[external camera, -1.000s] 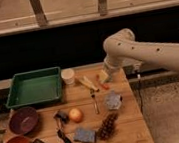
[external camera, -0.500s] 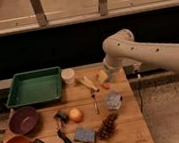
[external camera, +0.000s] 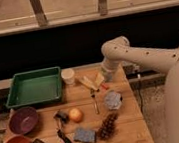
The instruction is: Place pepper in plastic cup
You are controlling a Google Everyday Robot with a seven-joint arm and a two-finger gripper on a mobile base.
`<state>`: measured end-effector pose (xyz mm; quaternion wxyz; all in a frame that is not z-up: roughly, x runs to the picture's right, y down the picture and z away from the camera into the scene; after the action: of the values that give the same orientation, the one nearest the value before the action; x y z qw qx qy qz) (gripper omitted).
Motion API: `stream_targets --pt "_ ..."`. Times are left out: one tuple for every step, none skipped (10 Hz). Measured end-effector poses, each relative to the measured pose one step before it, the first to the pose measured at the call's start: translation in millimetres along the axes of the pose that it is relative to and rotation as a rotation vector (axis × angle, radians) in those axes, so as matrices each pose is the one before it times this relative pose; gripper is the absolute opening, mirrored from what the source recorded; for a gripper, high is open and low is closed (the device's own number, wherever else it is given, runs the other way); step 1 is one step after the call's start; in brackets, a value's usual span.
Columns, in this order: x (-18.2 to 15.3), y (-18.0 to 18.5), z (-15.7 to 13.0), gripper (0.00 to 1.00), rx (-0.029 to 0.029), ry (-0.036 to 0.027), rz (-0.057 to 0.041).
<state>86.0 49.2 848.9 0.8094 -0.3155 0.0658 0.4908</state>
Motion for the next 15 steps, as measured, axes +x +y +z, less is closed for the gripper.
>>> stream_targets --pt "-4.62 -1.92 6.59 0.71 -0.00614 0.01894 -0.00457" --pt "-4.55 -0.86 12.19 0.71 -0.00175 0.03399 -0.00969" --pt "-2.73 -1.34 7.93 0.71 0.0015 0.02222 -0.00537" --pt "-1.63 -2.56 8.48 0.71 -0.00107 0.02341 -0.00252" --pt "-2.8 -2.1 9.79 0.71 -0.00639 0.02531 -0.0023" --pt "2.45 -1.72 3.98 0.71 0.00356 0.00821 -0.00288" --pt "-2.5 -0.51 -4.44 0.71 0.00033 -0.01169 0.00275" --pt "4.34 -3.38 0.81 0.71 0.00324 0.00914 0.00436" --pt "-1.82 2.47 0.17 0.71 -0.00322 -0.00273 -0.00285" --pt "-2.11 1.93 0.12 0.71 -0.00058 -0.00185 -0.00332" --pt "0.6 -0.46 0.16 0.71 -0.00038 0.00021 0.00111" --pt "1.48 -1.72 -0.51 0.71 0.0004 -0.00013 0.00331" --pt "1.04 -0.67 0.23 0.71 -0.00052 0.00114 0.00136" --pt "-1.8 -0.29 0.55 0.71 0.00028 -0.00074 -0.00179" --pt "-7.72 -2.34 6.19 0.71 -0.00029 0.00317 -0.00617"
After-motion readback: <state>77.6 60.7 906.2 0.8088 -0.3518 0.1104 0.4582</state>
